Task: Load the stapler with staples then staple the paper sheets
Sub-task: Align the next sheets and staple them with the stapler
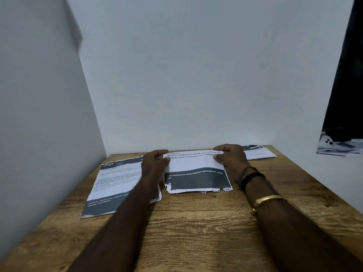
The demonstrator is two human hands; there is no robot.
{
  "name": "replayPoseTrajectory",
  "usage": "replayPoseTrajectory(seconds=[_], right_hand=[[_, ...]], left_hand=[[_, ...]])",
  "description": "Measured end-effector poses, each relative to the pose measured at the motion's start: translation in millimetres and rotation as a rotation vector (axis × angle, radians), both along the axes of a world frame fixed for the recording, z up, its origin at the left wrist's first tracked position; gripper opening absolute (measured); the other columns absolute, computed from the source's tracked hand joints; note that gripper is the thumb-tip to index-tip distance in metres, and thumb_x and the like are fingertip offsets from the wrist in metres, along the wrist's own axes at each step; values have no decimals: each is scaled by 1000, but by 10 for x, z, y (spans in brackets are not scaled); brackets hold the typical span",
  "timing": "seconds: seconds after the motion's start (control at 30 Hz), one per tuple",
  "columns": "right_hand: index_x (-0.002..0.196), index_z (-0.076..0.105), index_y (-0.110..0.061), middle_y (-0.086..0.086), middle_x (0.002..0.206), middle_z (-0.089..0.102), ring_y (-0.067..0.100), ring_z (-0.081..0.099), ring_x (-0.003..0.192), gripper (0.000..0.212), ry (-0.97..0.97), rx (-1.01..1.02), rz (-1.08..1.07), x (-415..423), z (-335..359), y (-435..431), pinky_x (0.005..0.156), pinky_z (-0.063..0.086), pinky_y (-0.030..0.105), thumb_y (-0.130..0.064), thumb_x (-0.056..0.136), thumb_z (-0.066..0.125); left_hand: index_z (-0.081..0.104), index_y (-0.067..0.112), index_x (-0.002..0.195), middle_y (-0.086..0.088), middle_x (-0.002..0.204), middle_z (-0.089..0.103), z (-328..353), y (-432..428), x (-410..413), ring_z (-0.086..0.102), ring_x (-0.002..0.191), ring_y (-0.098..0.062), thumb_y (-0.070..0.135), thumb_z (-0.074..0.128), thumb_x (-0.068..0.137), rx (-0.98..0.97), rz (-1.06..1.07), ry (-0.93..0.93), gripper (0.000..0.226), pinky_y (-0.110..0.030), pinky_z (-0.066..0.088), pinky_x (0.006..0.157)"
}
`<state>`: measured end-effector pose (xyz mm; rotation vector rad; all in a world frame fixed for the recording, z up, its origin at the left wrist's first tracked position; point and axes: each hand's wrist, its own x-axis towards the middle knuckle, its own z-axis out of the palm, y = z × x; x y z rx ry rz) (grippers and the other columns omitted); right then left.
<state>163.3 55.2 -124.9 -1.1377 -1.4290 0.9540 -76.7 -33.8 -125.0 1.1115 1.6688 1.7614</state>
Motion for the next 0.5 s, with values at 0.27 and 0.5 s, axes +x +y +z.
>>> replayPoseTrajectory(seconds=[0.27,0.5], right_hand=[[69,75,-24,-16,71,68,-1,62,73,12,-122,273,-197,-38,418,-258,64,43,3,-14,73,72],[78,72,-17,-12,79,70,7,62,75,3,-38,477,-253,-56,648,-441,63,43,13,-16,76,70]], left_hand=[[72,24,85,1,98,71,312,-138,1,66,74,-21,24,78,83,150,128,460,7,-32,51,71],[68,20,90,9,91,73,504,-225,85,70,90,-14,27,73,88,413,205,308,8,-35,56,68]])
